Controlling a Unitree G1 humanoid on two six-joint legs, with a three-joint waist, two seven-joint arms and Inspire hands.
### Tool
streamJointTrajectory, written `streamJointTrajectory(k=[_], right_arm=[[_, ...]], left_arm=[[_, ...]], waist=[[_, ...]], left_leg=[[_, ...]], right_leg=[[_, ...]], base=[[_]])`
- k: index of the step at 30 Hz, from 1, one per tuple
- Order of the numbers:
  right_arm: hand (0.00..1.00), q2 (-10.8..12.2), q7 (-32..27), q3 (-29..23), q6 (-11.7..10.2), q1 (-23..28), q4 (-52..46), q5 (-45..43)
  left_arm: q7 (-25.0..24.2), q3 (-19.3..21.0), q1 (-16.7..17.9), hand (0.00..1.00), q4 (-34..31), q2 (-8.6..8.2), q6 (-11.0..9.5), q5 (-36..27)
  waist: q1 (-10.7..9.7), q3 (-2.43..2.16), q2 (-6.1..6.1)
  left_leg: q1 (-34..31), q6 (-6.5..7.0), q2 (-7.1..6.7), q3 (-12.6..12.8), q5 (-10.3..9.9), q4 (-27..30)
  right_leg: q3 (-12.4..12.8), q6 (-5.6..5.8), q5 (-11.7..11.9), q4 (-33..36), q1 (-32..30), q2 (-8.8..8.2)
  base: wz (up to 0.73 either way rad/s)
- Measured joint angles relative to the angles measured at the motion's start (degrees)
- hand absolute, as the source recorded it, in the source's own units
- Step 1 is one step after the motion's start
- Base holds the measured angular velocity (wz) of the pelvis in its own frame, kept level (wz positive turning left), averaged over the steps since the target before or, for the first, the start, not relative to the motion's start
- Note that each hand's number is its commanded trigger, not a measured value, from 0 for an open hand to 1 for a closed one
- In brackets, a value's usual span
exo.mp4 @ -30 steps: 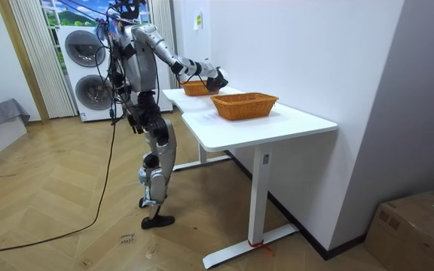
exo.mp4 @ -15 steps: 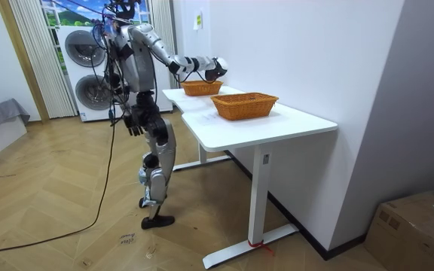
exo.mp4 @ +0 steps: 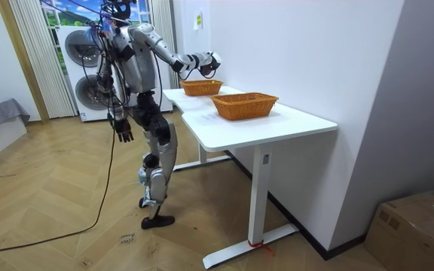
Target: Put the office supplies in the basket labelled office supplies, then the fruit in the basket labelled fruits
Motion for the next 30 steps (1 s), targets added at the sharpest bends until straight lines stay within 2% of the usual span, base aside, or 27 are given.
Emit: streamJointTrajectory(k=[2,4,9,14,17,18,20,21,23,26,28,29,30], right_arm=[[1.0,0.04,0.0,0.16,0.56,0.08,0.06,-0.07],[1.0,0.1,0.0,0.37,0.94,0.25,0.07,0.09],[1.0,0.04,-0.74,0.38,1.68,0.25,0.22,2.48],[1.0,-0.04,-1.8,0.38,1.68,-1.7,8.69,3.46],[1.0,-0.17,-2.27,0.4,1.64,-4.37,11.72,5.86],[1.0,-0.3,-2.4,0.44,1.6,-5.16,12.82,7.26],[1.0,-0.41,-4.3,2.28,1.62,-9.82,18.47,13.35],[1.0,-0.35,-4.81,3.05,1.57,-10.92,19.63,13.59],[1.0,-0.35,-5.82,5.16,1.45,-15.58,24.18,15.24],[1.0,-0.47,-8.21,5.64,1.41,-18.99,27.6,15.73],[1.0,-0.45,-9.48,6.76,1.4,-20.09,28.9,16.28],[1.0,-0.46,-9.87,7.05,1.4,-20.78,29.56,16.16],[1.0,-0.46,-10.07,7.07,1.4,-21.08,29.86,16.1]], left_arm=[[-0.13,0.07,1.39,0.0,-1.58,0.01,0.36,0.02],[-0.13,0.04,1.95,0.0,-1.82,0.03,0.7,0.02],[-0.04,-0.19,4.35,0.0,-4.53,0.06,1.21,-0.11],[0.29,-0.22,3.39,0.0,-5.14,0.29,0.92,-0.13],[0.26,-0.21,3.18,0.0,-5.88,0.39,1.08,-0.42],[0.26,-0.22,2.98,0.0,-6.0,0.52,1.07,-0.95],[0.56,-0.38,2.17,0.0,-6.5,1.24,1.03,-3.32],[0.56,-0.4,2.03,0.0,-6.58,1.52,1.03,-3.54],[0.97,-0.46,0.6,0.0,-6.8,2.71,0.99,-3.47],[1.45,-0.44,-1.93,0.0,-6.76,4.56,0.83,-3.52],[1.51,-0.45,-3.46,0.0,-6.77,5.44,0.46,-3.51],[1.59,-0.58,-4.34,0.0,-6.8,5.45,-0.13,-3.45],[1.59,-0.73,-4.71,0.0,-6.91,5.46,-0.33,-3.45]], waist=[[0.84,0.1,-0.01],[0.76,0.21,-0.03],[1.54,0.19,-0.24],[3.63,0.15,-0.21],[3.78,0.24,-0.2],[3.74,0.33,-0.13],[4.14,0.97,-0.16],[4.18,1.07,-0.33],[5.14,1.56,-1.78],[5.65,1.58,-4.27],[6.21,1.83,-5.13],[6.38,1.63,-5.55],[6.5,1.64,-5.55]], left_leg=[[0.28,0.05,-0.2,-0.17,-0.02,-0.05],[0.43,0.13,-0.75,-1.26,-0.04,-0.05],[-0.79,0.18,-1.0,-1.87,-0.07,0.17],[-4.7,0.18,-1.15,-3.09,-0.07,2.53],[-8.6,0.14,-1.14,-4.0,-0.07,4.49],[-9.29,0.13,-1.24,-4.51,-0.06,4.84],[-11.94,0.1,-1.37,-4.89,-0.02,6.08],[-12.4,0.06,-1.37,-4.95,0.04,6.11],[-14.69,-0.08,-1.35,-4.96,0.47,6.32],[-18.19,-0.14,-1.22,-5.03,0.57,7.52],[-19.88,-0.12,-1.1,-5.03,0.54,8.29],[-20.9,-0.1,-1.05,-5.06,0.54,8.89],[-21.37,-0.03,-1.07,-5.06,0.49,9.09]], right_leg=[[-0.24,0.11,-0.06,0.01,0.5,-0.18],[-0.86,0.55,-0.42,0.02,1.15,-0.4],[-1.26,0.63,-0.75,0.13,0.45,-0.55],[-2.49,0.3,-0.96,1.66,-2.43,-0.66],[-3.64,-0.04,-1.18,3.24,-5.47,-0.76],[-4.05,-0.08,-1.21,3.42,-6.11,-0.79],[-4.48,-0.32,-1.71,5.24,-8.4,-1.13],[-4.49,-0.34,-1.75,5.41,-9.04,-1.16],[-4.58,-0.62,-1.95,6.11,-11.77,-1.2],[-5.31,-0.75,-1.86,6.07,-13.76,-0.48],[-5.61,-0.82,-1.5,5.92,-14.69,-0.2],[-5.71,-0.8,-1.16,6.08,-15.28,-0.13],[-5.71,-0.78,-1.12,6.07,-15.58,-0.1]], base=[[0.03],[0.21],[0.1],[0.16],[0.19],[0.28],[0.18],[0.08],[0.08],[0.21],[0.18],[0.18],[0.15]])
